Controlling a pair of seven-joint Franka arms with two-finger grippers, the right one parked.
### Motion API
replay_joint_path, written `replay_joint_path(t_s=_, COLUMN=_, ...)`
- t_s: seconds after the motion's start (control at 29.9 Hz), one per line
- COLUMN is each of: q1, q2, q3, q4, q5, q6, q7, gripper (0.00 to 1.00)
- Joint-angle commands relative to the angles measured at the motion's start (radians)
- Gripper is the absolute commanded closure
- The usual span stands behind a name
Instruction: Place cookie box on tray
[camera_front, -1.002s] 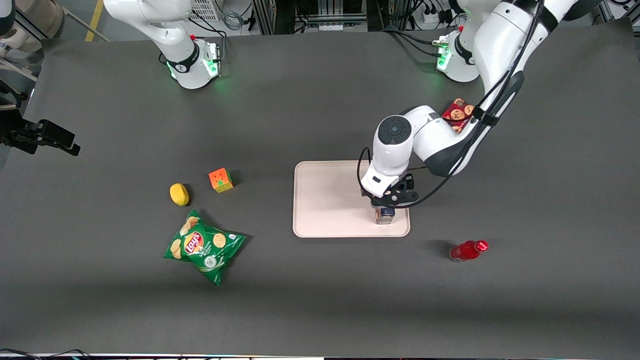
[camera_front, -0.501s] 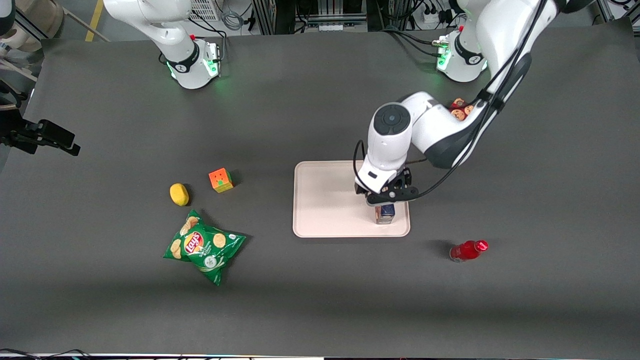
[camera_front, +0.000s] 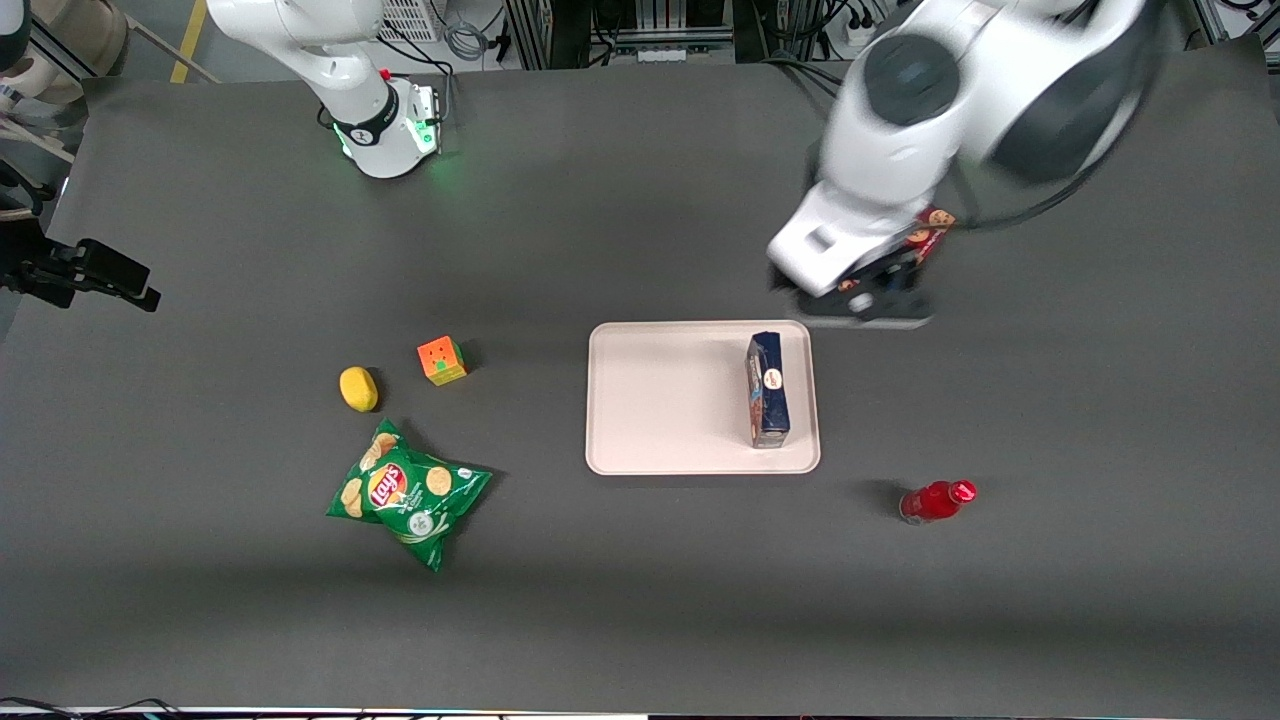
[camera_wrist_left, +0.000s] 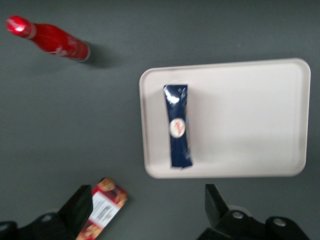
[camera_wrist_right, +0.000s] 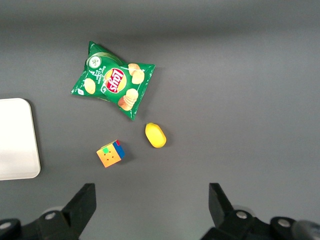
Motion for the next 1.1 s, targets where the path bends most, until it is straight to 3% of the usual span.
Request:
replay_joint_path(t_s=0.0, q1=0.007, q2=-0.111, q3=0.17, q4=-0.061, q5=-0.062, q6=-0.025, q7=0.249, gripper=0.0)
replay_joint_path(t_s=0.37, q1=0.004, q2=-0.29, q3=0.315, q4=-0.297, q5=-0.063, q6=0.108, q7=0.292, gripper=0.0)
replay_joint_path(t_s=1.07, q1=0.004, q2=-0.243, q3=0.318, q4=-0.245, q5=-0.163, q6=0.136, q7=0.295, gripper=0.0)
